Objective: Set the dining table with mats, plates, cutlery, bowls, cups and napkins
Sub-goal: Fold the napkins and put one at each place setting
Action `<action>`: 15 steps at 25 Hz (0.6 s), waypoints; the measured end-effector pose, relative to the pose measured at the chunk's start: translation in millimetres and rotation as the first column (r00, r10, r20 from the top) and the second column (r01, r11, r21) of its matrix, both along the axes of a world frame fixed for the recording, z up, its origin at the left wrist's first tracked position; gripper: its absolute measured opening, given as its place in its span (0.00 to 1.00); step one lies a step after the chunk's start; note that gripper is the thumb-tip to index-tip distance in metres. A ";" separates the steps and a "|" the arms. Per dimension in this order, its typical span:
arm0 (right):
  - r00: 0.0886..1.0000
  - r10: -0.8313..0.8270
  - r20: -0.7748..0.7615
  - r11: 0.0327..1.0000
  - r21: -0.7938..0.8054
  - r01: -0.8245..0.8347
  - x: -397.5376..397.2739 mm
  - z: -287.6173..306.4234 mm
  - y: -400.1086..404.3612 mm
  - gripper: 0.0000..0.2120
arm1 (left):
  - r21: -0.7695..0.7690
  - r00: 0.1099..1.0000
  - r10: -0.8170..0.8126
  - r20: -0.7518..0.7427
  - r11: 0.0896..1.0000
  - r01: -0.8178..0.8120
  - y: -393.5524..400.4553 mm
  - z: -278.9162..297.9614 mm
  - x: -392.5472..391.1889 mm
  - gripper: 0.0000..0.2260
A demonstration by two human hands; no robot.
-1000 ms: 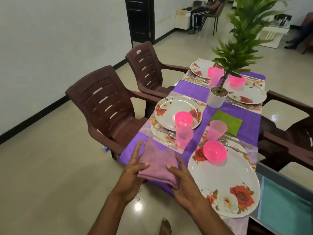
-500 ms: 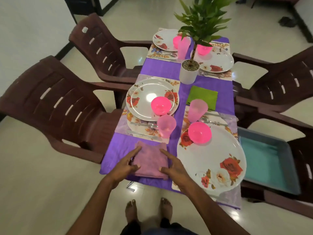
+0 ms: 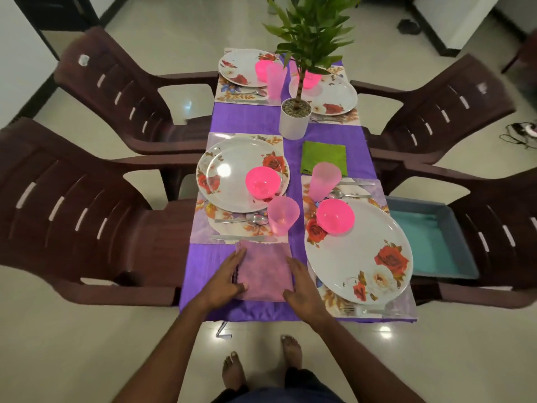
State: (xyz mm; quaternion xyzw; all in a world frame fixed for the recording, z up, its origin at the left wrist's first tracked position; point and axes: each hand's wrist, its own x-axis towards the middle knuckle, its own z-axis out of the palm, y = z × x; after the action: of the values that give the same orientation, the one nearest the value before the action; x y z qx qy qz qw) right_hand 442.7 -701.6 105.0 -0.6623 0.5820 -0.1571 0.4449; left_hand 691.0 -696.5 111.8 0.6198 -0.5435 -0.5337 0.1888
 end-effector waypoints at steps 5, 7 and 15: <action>0.996 -0.008 -0.091 0.998 0.061 0.014 13.0 3.4 0.1 0.38 | 0.011 0.990 -0.093 0.104 0.996 0.092 -3.3 -5.3 6.5 0.43; 0.994 -0.002 -0.113 0.998 0.065 0.010 15.7 3.4 -0.2 0.38 | -0.010 0.986 -0.107 0.131 0.994 0.110 -0.6 -8.3 5.9 0.44; 0.984 -0.026 -0.178 0.998 0.045 0.034 22.8 11.1 9.4 0.37 | -0.031 0.979 -0.132 0.158 0.990 0.139 4.0 -12.7 6.6 0.46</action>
State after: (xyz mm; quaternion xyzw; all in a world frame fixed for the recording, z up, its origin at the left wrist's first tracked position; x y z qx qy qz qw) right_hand 465.5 -692.2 116.1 -0.6541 0.6329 -0.0903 0.4044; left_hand 697.6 -692.6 99.1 0.6169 -0.6085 -0.4840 0.1219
